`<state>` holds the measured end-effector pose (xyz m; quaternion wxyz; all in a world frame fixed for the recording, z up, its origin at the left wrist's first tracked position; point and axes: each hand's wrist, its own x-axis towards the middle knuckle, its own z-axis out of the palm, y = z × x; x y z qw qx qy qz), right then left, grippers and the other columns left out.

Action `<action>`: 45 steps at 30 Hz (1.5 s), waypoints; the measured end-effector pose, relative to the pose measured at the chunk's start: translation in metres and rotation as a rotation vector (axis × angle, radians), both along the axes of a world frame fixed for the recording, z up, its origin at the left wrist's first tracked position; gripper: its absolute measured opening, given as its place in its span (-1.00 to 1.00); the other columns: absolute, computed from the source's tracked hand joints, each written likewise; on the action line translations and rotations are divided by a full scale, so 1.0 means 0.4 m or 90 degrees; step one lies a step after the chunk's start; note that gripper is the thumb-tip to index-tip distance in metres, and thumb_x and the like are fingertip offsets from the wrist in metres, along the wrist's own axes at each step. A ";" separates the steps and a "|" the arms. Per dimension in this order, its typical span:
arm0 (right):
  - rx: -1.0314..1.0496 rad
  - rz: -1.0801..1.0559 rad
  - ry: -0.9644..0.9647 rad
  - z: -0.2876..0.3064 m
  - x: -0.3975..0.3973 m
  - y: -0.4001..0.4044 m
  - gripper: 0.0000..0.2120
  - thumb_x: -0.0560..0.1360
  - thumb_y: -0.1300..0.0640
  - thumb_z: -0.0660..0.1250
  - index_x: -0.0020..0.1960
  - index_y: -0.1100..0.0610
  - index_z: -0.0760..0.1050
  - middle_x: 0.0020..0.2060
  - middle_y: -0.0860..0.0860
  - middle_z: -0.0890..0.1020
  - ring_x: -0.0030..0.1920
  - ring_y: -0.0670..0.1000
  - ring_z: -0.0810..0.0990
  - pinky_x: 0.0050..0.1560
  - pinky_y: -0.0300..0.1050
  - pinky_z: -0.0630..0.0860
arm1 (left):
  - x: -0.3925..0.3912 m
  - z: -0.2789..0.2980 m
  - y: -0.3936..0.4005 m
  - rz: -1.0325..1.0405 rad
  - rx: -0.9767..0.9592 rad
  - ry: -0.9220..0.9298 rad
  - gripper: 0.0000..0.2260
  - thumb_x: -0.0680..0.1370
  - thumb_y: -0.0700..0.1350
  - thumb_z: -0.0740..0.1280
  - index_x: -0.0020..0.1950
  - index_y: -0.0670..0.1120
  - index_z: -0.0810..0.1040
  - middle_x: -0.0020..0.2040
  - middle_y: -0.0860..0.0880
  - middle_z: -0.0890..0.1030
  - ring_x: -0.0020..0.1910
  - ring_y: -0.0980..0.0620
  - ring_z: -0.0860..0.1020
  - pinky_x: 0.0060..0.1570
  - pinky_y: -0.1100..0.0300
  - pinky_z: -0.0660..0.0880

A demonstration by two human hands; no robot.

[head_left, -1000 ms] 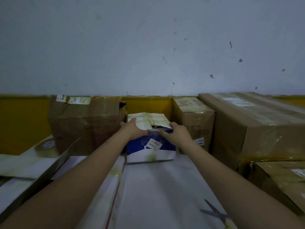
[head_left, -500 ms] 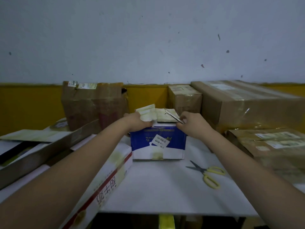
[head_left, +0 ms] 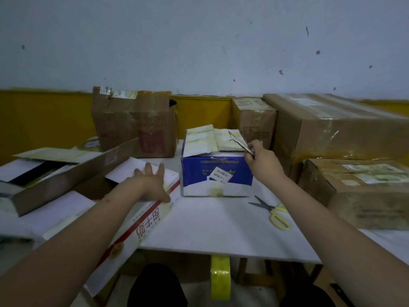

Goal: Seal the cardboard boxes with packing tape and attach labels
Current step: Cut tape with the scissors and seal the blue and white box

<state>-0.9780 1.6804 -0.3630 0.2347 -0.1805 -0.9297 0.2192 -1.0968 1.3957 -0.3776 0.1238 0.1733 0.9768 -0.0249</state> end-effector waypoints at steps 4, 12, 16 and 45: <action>0.005 -0.017 0.011 -0.005 -0.004 -0.004 -0.78 0.66 0.05 0.14 0.27 0.09 0.33 -0.03 0.09 0.60 -0.17 0.06 0.57 -0.39 -0.09 0.44 | -0.040 0.010 0.016 0.024 0.018 -0.008 0.00 0.52 0.22 0.39 0.61 0.08 -0.34 0.63 -0.18 -0.25 0.58 -0.37 -0.08 0.51 -0.26 0.11; -0.034 -0.003 0.022 0.014 0.019 -0.007 -0.79 0.63 0.08 0.21 0.24 0.11 0.38 -0.03 0.02 0.58 -0.15 0.00 0.56 -0.35 -0.10 0.48 | -0.109 0.046 0.052 0.076 0.125 -0.055 0.06 0.45 0.37 0.37 0.61 0.09 -0.34 0.58 -0.25 -0.36 0.57 -0.41 -0.16 0.53 -0.28 0.01; -0.093 0.021 0.013 0.033 0.039 -0.011 -0.81 0.55 0.02 0.34 0.07 0.09 0.42 -0.08 0.02 0.60 -0.14 0.04 0.62 -0.12 0.07 0.63 | -0.067 0.134 0.062 0.047 0.283 0.093 -0.12 0.55 0.16 0.39 0.65 0.01 -0.10 0.63 -0.23 -0.21 0.59 -0.33 -0.15 0.54 -0.23 -0.05; -0.064 0.060 0.109 0.004 0.083 0.018 -0.88 0.52 0.12 0.30 0.05 0.08 0.43 -0.14 -0.03 0.49 -0.17 -0.04 0.50 -0.25 -0.23 0.39 | 0.086 0.234 0.403 -0.434 0.330 0.412 -0.62 0.65 0.20 0.20 0.00 -0.05 0.65 -0.16 0.02 0.64 -0.21 0.04 0.58 -0.31 0.13 0.46</action>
